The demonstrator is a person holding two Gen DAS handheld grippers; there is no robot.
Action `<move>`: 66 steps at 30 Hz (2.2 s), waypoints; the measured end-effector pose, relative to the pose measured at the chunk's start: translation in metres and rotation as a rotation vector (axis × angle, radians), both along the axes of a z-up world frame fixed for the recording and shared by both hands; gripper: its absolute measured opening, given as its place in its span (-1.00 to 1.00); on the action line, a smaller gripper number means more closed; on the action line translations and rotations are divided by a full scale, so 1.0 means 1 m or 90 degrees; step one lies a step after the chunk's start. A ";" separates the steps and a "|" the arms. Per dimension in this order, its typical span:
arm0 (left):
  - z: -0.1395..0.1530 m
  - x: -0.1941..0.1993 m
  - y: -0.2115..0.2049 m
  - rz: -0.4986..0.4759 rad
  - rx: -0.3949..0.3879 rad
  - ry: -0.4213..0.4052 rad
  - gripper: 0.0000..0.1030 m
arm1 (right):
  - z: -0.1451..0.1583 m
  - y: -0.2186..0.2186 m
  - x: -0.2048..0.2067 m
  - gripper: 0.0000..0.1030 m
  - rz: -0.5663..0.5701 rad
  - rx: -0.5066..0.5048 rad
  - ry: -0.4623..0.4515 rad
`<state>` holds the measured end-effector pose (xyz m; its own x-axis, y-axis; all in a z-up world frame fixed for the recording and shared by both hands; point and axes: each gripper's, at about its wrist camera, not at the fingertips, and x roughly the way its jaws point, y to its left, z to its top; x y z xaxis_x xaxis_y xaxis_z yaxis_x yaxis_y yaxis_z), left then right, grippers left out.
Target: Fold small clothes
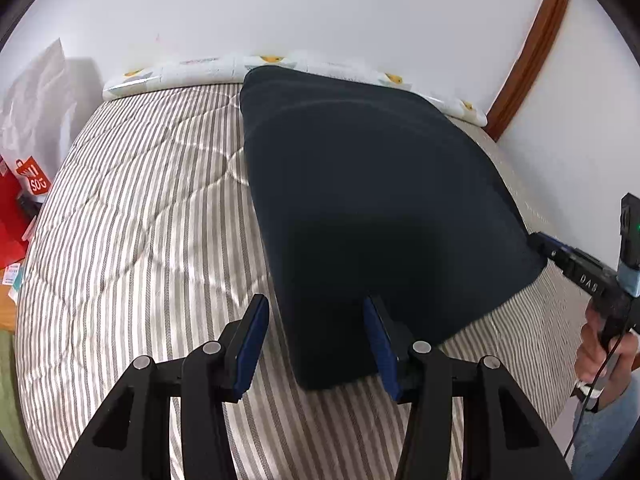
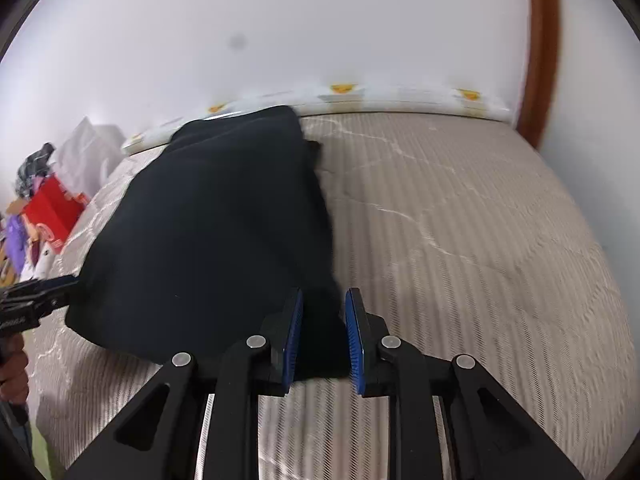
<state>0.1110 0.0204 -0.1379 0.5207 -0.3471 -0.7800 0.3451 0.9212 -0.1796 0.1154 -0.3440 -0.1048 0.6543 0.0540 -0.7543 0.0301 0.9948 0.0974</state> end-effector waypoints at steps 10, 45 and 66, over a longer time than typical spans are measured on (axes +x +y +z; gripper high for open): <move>0.004 -0.030 0.000 0.005 -0.009 0.007 -0.09 | 0.007 0.015 -0.027 -0.55 0.018 -0.027 -0.009; 0.109 -0.209 -0.010 0.138 0.039 -0.222 0.54 | 0.123 0.029 -0.205 0.89 -0.100 -0.106 -0.113; 0.108 -0.218 -0.019 0.128 0.042 -0.225 0.55 | 0.131 0.021 -0.226 0.89 -0.121 -0.106 -0.130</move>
